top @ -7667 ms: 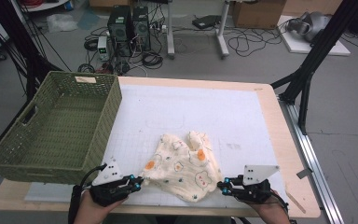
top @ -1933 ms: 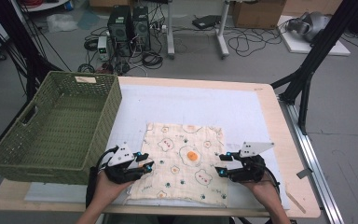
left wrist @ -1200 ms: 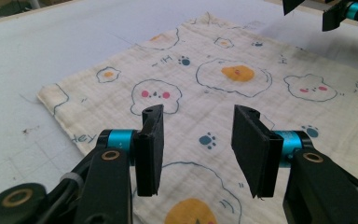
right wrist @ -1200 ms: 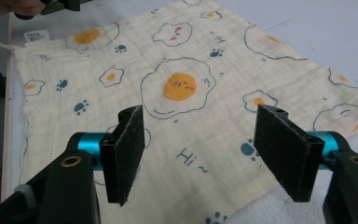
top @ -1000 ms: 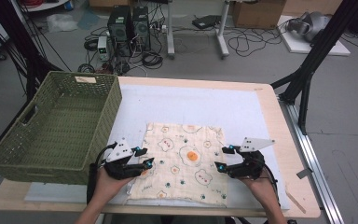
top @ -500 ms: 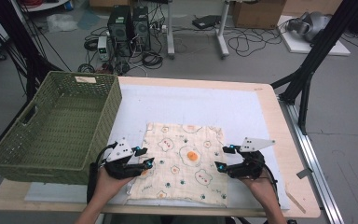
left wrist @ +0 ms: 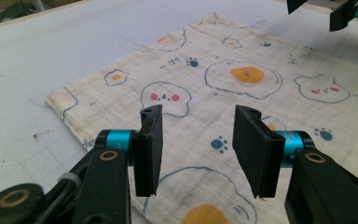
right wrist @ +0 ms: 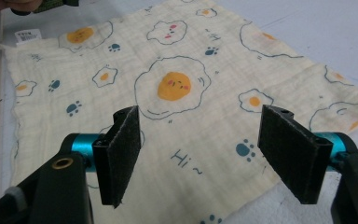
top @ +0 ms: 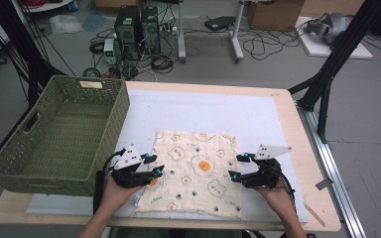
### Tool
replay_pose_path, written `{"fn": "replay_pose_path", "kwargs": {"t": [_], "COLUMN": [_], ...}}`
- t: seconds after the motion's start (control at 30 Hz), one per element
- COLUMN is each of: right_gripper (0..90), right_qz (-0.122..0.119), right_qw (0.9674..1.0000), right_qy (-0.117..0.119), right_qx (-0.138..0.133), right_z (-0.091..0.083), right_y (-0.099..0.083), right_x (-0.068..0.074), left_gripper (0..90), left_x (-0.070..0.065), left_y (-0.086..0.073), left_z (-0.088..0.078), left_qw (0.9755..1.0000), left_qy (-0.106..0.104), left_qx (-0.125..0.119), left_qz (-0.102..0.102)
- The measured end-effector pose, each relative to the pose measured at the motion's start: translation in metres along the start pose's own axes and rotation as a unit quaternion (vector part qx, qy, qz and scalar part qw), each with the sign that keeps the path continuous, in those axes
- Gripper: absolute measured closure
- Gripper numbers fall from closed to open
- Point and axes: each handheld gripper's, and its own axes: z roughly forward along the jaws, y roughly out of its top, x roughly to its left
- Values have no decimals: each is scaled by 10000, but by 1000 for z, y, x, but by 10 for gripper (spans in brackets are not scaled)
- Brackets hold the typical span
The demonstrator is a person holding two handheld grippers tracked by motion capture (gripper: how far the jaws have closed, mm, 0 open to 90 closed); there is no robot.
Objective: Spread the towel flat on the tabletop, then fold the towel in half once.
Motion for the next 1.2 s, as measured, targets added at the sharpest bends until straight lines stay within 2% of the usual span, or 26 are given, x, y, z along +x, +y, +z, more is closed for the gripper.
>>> {"fn": "replay_pose_path", "kwargs": {"t": [0.27,0.5,0.63,0.7,0.83,1.0,1.07,1.13,1.2], "right_gripper": [306,320,315,320,341,373,395,414,437], "right_qz": [-30,8,27,30,109,75,94,211,263], "right_qw": [10000,9998,9997,9996,9996,9996,9995,9991,9985], "right_qy": [16,50,141,126,96,-110,-219,-287,-353], "right_qx": [93,190,201,248,255,251,218,230,336], "right_z": [8,18,20,22,24,27,28,30,34], "right_y": [7,9,16,20,28,41,42,40,37], "right_x": [-8,-18,-21,-25,-35,-52,-60,-66,-71], "left_gripper": [532,533,536,538,577,602,608,627,635], "left_x": [0,8,12,16,28,47,54,60,67], "left_y": [0,6,10,13,19,29,33,32,26], "left_z": [2,6,11,15,23,37,42,46,54], "left_qw": [10000,10000,9999,9998,9988,9971,9965,9954,9940], "left_qy": [-7,14,38,131,295,564,666,764,876], "left_qx": [33,19,-11,-34,-162,-73,15,-56,126], "left_qz": [7,-70,-109,-144,-347,-510,-515,-579,-649]}}
